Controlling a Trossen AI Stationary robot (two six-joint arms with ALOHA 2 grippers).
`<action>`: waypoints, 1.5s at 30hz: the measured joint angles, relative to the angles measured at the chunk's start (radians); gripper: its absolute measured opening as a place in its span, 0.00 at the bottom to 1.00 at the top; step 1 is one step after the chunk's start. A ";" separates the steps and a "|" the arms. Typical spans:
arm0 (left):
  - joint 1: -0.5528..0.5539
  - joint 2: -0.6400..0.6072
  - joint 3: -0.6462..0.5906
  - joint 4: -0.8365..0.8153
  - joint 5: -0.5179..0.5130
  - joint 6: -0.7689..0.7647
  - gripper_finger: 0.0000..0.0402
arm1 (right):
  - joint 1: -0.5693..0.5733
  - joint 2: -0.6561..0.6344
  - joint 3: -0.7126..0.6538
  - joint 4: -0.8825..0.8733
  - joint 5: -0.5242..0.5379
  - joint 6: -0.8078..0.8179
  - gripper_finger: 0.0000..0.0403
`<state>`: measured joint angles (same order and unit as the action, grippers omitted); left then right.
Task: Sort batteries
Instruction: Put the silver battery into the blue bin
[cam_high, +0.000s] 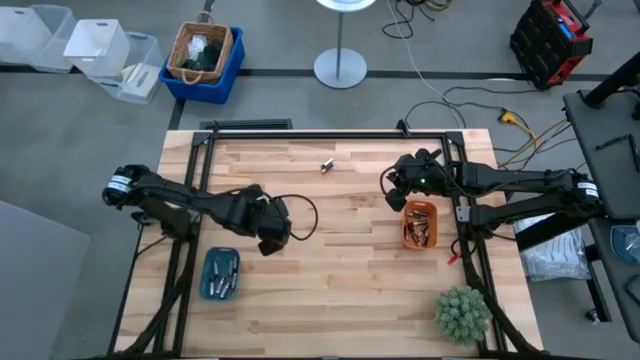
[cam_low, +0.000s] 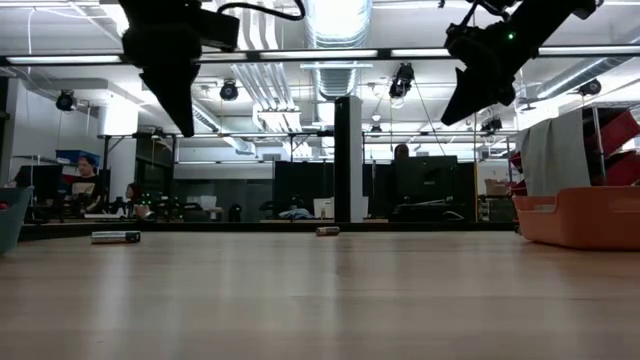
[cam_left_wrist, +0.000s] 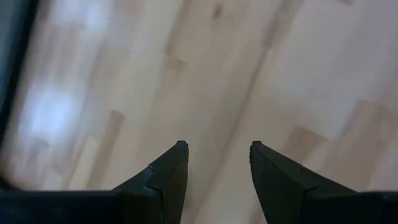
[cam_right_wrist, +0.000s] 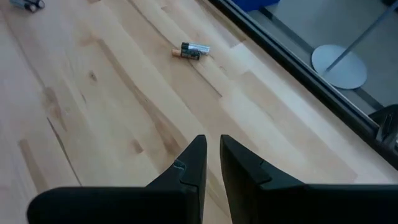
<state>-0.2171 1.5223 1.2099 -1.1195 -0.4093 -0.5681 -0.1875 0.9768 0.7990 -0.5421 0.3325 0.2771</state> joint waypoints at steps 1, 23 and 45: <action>0.000 0.000 0.000 0.008 0.016 0.015 0.38 | 0.000 0.000 0.000 -0.004 0.000 0.000 0.09; 0.324 0.002 -0.001 0.561 0.188 0.727 0.38 | 0.000 0.007 0.032 0.088 0.008 -0.071 0.10; 0.246 -0.046 -0.125 0.081 0.249 0.392 0.38 | 0.000 0.013 0.100 0.212 0.009 -0.233 0.10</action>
<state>0.0285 1.4760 1.0848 -1.0385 -0.1601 -0.1764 -0.1879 0.9897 0.8990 -0.3302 0.3412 0.0437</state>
